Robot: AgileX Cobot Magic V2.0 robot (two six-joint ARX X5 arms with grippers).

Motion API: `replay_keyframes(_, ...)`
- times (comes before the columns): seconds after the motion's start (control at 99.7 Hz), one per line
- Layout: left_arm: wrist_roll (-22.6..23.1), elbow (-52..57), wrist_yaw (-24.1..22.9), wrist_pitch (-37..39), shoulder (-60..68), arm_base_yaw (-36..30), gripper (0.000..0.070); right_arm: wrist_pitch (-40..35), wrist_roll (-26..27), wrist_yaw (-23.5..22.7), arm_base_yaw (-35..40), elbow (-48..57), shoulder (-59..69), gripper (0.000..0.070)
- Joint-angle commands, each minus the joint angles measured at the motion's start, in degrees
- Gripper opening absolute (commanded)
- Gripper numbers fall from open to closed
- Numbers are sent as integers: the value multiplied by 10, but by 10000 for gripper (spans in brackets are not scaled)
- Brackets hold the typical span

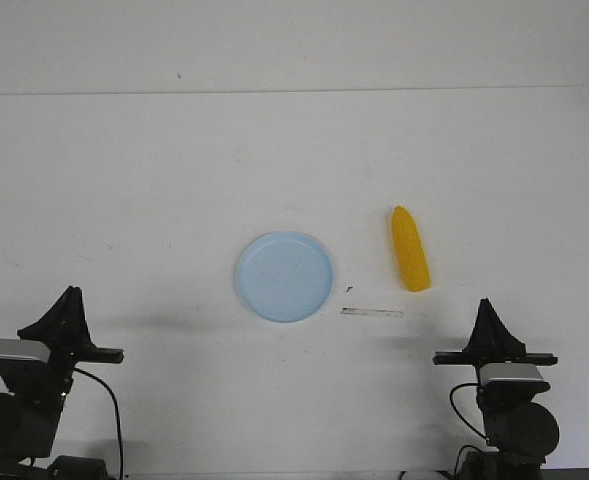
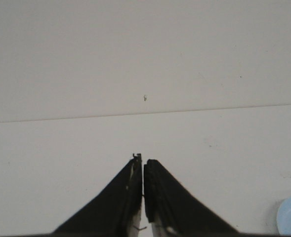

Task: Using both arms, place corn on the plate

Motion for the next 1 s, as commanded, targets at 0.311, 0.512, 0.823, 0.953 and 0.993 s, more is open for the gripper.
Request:
replay_keyframes(0.311, 0, 4, -3, -30, -34, -1, 1, 6, -1, 0, 0, -1, 1, 15)
replay_keyframes(0.512, -1, 4, -3, -29, -34, -1, 1, 5, -1, 0, 0, -1, 1, 14)
replay_keyframes(0.823, -1, 4, -3, -29, -34, -1, 1, 5, -1, 0, 0, -1, 1, 15)
replay_keyframes(0.953, 0, 4, -3, -29, -34, -1, 1, 5, -1, 0, 0, -1, 1, 14)
replay_keyframes(0.993, -1, 4, -3, -29, -34, -1, 1, 5, -1, 0, 0, -1, 1, 14)
